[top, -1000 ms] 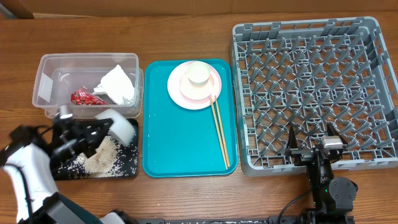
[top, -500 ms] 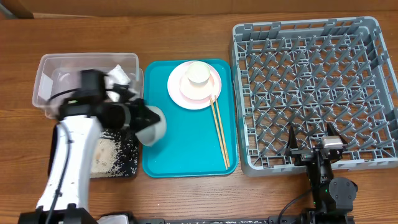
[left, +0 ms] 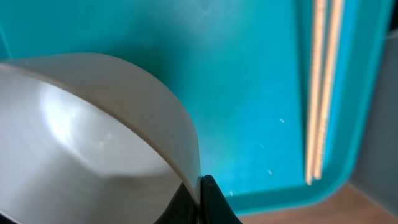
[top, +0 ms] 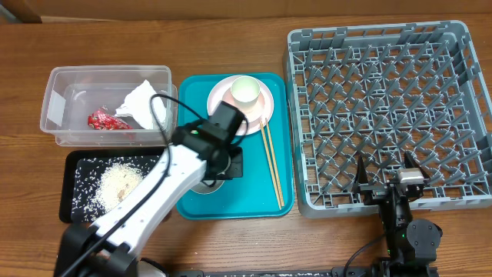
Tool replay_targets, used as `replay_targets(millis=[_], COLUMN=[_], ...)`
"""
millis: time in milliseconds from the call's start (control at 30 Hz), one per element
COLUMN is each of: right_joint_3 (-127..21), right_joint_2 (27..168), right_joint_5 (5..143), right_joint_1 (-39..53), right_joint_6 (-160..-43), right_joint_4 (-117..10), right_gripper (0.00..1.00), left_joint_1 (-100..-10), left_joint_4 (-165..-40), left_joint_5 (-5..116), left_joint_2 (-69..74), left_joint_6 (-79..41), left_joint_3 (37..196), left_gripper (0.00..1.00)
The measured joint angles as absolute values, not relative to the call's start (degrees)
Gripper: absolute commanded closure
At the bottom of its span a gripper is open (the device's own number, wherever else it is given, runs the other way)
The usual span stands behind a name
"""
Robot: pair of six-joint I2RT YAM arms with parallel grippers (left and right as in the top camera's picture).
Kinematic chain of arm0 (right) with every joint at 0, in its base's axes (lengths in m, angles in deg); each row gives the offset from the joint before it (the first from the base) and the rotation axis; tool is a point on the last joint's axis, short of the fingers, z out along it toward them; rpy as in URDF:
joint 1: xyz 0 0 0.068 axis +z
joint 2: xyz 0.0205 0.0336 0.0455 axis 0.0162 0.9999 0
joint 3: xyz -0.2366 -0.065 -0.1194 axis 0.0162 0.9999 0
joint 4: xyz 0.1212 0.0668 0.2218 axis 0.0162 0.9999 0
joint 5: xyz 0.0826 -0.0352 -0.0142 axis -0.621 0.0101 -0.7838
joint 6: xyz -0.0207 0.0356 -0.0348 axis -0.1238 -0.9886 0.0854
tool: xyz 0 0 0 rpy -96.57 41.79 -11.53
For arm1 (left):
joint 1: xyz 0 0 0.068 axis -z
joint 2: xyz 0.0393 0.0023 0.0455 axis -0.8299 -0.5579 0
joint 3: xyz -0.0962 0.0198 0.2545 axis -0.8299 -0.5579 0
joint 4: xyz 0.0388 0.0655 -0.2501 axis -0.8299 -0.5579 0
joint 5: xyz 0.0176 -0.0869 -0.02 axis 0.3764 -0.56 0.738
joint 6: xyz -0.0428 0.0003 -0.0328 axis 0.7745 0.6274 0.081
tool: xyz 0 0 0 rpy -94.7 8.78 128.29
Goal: Sort waste into correct bins and load items into the dishwasher
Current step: 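Carry the emptied white bowl right and set it on the teal tray, then lift the left gripper away and park it above the clear bin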
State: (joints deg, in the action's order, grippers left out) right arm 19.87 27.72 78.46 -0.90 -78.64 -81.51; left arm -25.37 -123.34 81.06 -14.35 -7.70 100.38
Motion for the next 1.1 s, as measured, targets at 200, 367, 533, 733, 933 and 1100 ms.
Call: replay_targets(millis=[200,367,533,733,933,1100], right_joint_3=[19.9,19.9,19.9,19.9,19.9,19.9], right_joint_2=[27.7,27.7,27.7,27.7,27.7,27.7], right_joint_5=[78.5,78.5,78.5,78.5,78.4,78.4], right_joint_1=[-0.9,-0.9,-0.9,-0.9,-0.9,-0.9], right_joint_6=[-78.6,-78.6,-78.6,-78.6,-78.6,-78.6], right_joint_4=[-81.5,-81.5,-81.5,-81.5,-81.5,-81.5], right_gripper=[0.0,0.0,0.0,0.0,0.0,0.0], left_joint_1=[-25.4,-25.9,-25.9,-25.9,-27.5,-30.9], left_joint_4=[-122.7,-122.8,-122.8,-123.2,-128.9,-137.4], left_joint_5=[84.3,85.1,85.4,85.5,85.5,85.1], left_joint_2=[-19.0,-19.7,-19.7,-19.7,-20.1,-20.3], left_joint_6=[-7.1,-6.9,-6.5,-6.5,-6.6,-9.5], left_joint_3=[100.4,100.4,100.4,100.4,107.2,121.5], left_gripper=[0.96,0.92,0.76,0.65,0.64,0.64])
